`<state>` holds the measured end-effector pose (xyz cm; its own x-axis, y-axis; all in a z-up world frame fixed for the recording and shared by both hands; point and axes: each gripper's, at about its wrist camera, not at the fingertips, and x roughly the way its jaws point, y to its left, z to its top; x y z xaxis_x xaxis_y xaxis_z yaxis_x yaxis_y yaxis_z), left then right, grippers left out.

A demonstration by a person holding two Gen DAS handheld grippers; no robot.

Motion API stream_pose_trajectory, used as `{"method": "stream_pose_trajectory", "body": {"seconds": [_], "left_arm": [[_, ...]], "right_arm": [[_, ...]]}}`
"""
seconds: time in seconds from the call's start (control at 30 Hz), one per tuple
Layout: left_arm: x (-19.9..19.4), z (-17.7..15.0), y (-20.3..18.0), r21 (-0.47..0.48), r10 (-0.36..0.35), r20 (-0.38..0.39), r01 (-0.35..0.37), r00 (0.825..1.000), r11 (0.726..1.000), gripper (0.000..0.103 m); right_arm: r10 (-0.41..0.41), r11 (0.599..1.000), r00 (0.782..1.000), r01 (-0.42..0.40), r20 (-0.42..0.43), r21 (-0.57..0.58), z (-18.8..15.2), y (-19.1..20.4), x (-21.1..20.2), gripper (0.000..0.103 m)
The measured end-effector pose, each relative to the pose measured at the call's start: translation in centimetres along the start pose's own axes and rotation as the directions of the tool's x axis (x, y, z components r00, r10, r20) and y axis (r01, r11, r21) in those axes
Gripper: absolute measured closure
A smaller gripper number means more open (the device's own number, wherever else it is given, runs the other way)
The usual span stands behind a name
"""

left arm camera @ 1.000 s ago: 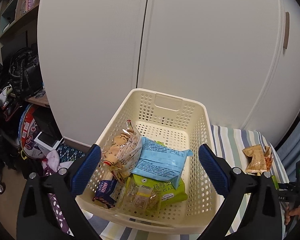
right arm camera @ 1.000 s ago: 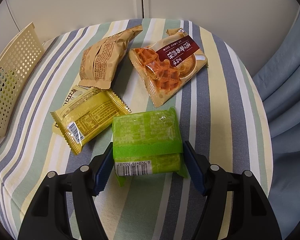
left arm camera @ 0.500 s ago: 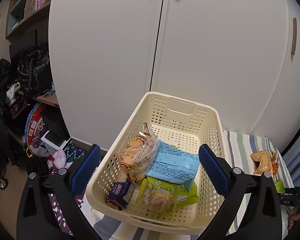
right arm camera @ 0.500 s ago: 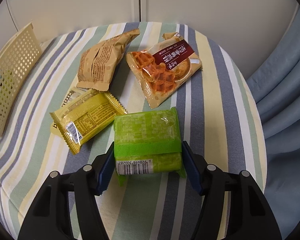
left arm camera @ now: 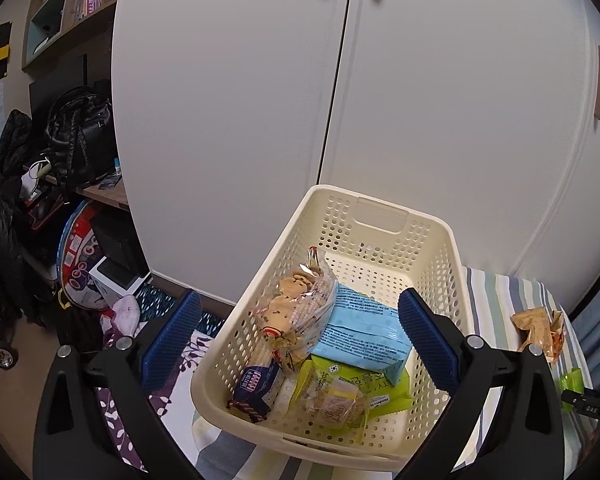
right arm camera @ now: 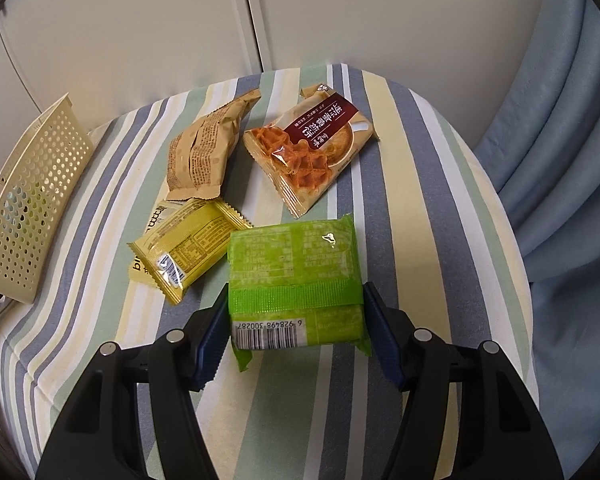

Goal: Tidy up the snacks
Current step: 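Lift the green square pack off the table with the right tool, then carry the green square pack into the basket and open the right tool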

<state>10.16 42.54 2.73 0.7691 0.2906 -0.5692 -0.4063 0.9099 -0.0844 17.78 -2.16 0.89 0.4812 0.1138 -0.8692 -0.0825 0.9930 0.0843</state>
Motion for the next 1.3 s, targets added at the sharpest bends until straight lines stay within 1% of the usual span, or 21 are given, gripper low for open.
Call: {"method": "stream_pose_trajectory", "body": {"seconds": [0.23,0.37,0.57,0.73,0.87,0.97,1.17,1.3], "left_arm": [[0.2,0.0,0.7,-0.008,0.008,0.0,-0.008,1.0,1.0,0.003],[0.2,0.2,2.3,-0.056,0.021,0.004,-0.02,1.0,0.998,0.003],[-0.1,0.4,5.6,-0.168,0.05,0.02,-0.046,0.999,0.985,0.003],[-0.6,0.4,6.8,-0.202,0.102,0.043,-0.091,0.994,0.975,0.003],[-1.0,0.6,7.1,-0.204,0.126,0.061,-0.111,0.99,0.973,0.003],[-1.0,0.6,7.2,-0.205,0.13,0.064,-0.114,0.989,0.972,0.003],[-1.0,0.6,7.3,-0.205,0.128,0.064,-0.112,0.99,0.972,0.003],[-1.0,0.6,7.3,-0.206,0.127,0.064,-0.112,0.99,0.972,0.003]], "right_arm": [[0.019,0.999,1.0,-0.02,0.013,0.036,-0.5,-0.3,-0.8,0.04],[0.041,0.998,0.999,-0.043,0.033,0.051,-0.6,-0.2,-1.6,0.04],[0.097,0.995,0.992,-0.098,0.082,0.017,0.0,2.2,-3.6,0.04],[0.162,0.987,0.98,-0.161,0.114,-0.016,0.7,5.3,-5.2,0.04],[0.217,0.976,0.966,-0.21,0.137,-0.062,1.1,8.3,-6.7,0.04],[0.276,0.96,0.949,-0.264,0.155,-0.091,1.7,10.7,-7.9,0.04],[0.387,0.917,0.905,-0.358,0.178,-0.173,3.0,16.5,-10.2,0.04],[0.447,0.887,0.876,-0.409,0.181,-0.214,3.5,20.2,-11.2,0.04]]}}
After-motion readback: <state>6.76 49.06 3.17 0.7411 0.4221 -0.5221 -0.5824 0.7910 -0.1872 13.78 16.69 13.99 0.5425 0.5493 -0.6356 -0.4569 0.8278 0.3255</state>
